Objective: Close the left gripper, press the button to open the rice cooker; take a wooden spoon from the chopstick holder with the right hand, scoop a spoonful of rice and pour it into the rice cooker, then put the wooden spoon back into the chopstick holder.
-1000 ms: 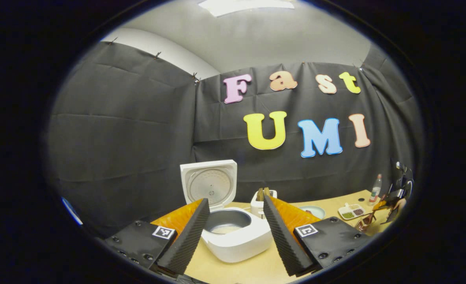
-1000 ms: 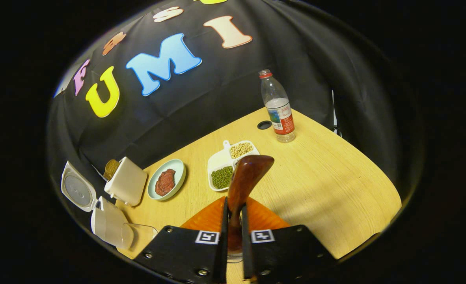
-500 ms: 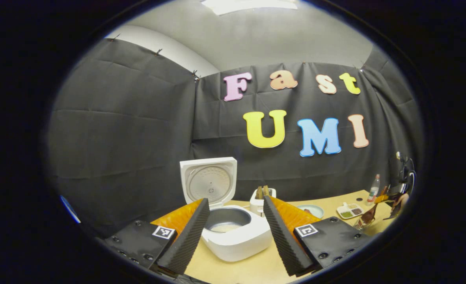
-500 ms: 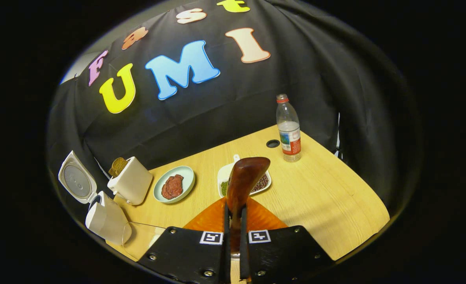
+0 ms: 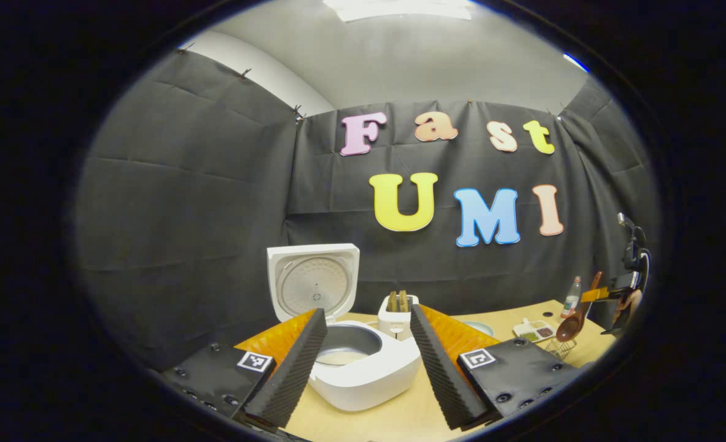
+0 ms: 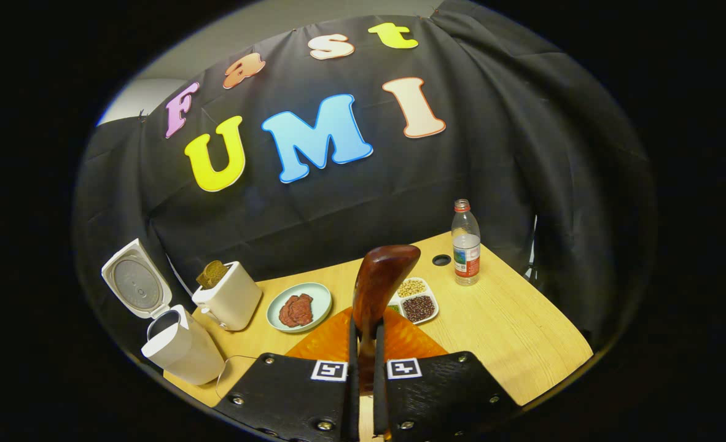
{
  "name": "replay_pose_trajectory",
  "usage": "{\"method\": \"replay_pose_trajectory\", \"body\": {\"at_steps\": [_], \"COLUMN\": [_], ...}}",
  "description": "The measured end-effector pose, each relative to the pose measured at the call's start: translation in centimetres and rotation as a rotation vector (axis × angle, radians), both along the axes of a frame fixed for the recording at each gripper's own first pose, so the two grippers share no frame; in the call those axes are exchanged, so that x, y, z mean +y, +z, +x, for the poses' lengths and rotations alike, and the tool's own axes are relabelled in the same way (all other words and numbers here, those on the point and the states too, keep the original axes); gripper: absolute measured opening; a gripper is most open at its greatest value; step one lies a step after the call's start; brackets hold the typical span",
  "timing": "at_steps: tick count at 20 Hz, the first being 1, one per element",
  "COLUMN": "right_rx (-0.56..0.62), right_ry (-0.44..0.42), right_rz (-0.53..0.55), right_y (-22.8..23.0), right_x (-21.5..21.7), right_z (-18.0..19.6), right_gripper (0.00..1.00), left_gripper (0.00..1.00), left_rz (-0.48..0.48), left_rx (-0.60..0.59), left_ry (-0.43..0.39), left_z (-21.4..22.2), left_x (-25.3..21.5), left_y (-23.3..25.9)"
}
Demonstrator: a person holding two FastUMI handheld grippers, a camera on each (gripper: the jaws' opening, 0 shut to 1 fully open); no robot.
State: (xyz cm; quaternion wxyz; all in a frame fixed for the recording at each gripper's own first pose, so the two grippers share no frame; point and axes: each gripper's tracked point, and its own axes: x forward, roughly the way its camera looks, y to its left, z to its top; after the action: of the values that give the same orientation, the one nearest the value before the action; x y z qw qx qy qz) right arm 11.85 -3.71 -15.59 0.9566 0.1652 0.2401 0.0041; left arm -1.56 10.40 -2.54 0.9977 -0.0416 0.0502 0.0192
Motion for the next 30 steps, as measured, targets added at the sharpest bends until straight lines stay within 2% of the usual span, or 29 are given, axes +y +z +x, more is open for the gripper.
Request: {"method": "replay_pose_trajectory", "body": {"at_steps": [1, 3, 6, 9, 11, 13, 14, 15, 19, 21, 23, 25, 28, 30], "right_rx": [-0.011, -0.030, -0.037, -0.027, -0.011, 0.010, 0.015, 0.023, 0.053, 0.069, 0.094, 0.128, 0.125, 0.137], "right_ry": [0.009, 0.027, 0.043, 0.062, 0.075, 0.092, 0.096, 0.098, 0.096, 0.092, 0.093, 0.098, 0.107, 0.134], "right_rz": [0.004, 0.010, 0.008, 0.009, -0.002, -0.020, -0.040, -0.062, -0.151, -0.197, -0.239, -0.277, -0.289, -0.261], "right_y": [0.5, 1.3, 1.3, 0.7, -0.3, -1.6, -2.2, -3.0, -6.1, -7.6, -9.1, -10.7, -11.0, -11.3], "right_x": [0.9, 2.7, 4.8, 7.0, 8.5, 9.8, 10.2, 10.6, 11.8, 12.2, 12.6, 13.1, 14.3, 15.8], "right_z": [-0.3, -0.7, -1.1, -1.8, -2.2, -2.3, -2.4, -2.4, -2.2, -2.1, -2.3, -2.7, -3.2, -3.9], "right_gripper": [0.10, 0.10, 0.09, 0.09, 0.09, 0.09, 0.09, 0.09, 0.09, 0.09, 0.09, 0.09, 0.10, 0.10], "left_gripper": [0.95, 0.92, 0.99, 0.95, 0.92, 0.95, 0.92, 0.99, 0.92, 0.99, 0.92, 0.92, 0.98, 0.95], "left_rz": [-0.008, -0.017, -0.020, -0.024, -0.030, -0.034, -0.037, -0.041, -0.040, -0.032, -0.031, -0.032, -0.029, -0.032], "left_rx": [-0.001, -0.001, 0.002, 0.001, 0.002, 0.006, 0.006, 0.007, 0.018, 0.022, 0.023, 0.025, 0.026, 0.027], "left_ry": [-0.006, -0.018, -0.033, -0.044, -0.051, -0.054, -0.054, -0.054, -0.051, -0.045, -0.039, -0.034, -0.035, -0.040], "left_z": [0.3, 0.7, 1.1, 1.6, 1.9, 2.2, 2.3, 2.5, 2.5, 2.4, 2.5, 2.4, 2.4, 2.4], "left_x": [0.2, 0.7, 1.7, 2.9, 3.8, 4.6, 5.1, 5.3, 6.9, 7.7, 8.5, 9.0, 9.3, 9.2], "left_y": [-0.1, -0.3, -0.7, -1.1, -1.2, -1.5, -1.6, -1.8, -2.4, -2.5, -2.4, -2.6, -2.6, -2.8]}}
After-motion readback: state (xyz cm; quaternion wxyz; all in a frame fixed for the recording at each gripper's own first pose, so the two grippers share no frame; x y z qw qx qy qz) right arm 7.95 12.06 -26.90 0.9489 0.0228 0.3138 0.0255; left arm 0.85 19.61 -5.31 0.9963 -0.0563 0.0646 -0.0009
